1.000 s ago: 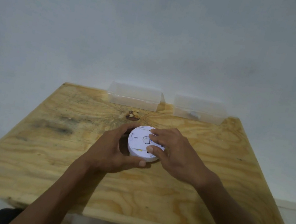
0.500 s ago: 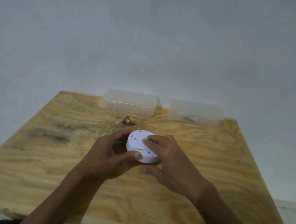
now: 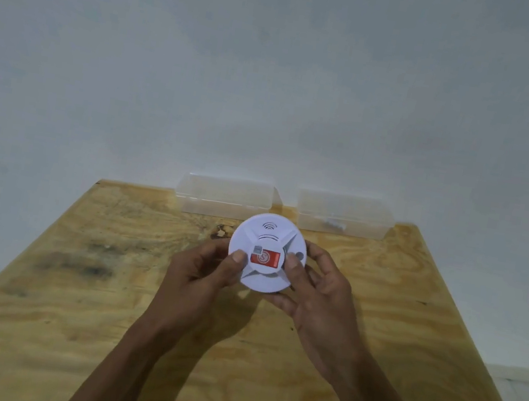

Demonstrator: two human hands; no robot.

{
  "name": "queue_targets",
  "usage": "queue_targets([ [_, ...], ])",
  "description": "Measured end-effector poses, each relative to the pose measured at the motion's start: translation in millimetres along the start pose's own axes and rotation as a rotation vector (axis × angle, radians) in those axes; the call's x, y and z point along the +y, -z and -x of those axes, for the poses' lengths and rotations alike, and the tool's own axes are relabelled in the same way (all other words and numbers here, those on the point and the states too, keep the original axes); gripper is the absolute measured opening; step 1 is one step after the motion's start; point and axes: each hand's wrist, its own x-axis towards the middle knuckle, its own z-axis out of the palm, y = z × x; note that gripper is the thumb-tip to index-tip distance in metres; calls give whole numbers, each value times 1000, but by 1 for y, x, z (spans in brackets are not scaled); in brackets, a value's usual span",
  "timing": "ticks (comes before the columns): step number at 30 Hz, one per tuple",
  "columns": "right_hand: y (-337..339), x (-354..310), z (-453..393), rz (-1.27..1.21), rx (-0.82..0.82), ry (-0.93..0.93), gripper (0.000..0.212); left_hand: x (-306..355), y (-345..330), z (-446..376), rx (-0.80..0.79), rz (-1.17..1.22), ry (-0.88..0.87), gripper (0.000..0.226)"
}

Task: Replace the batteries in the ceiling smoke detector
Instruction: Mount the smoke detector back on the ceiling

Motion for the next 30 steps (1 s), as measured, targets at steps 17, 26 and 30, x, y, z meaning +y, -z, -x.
queue_targets([
  [17, 17, -18, -6, 46, 63, 10, 27, 18, -18, -2, 60, 136, 8, 19],
  [26, 17, -23, -9, -7, 48, -14, 28, 24, -21, -1, 86, 156, 10, 19],
  [30, 18, -24, -10, -8, 43, -11, 31, 24, -20, -3, 93, 150, 20, 21],
])
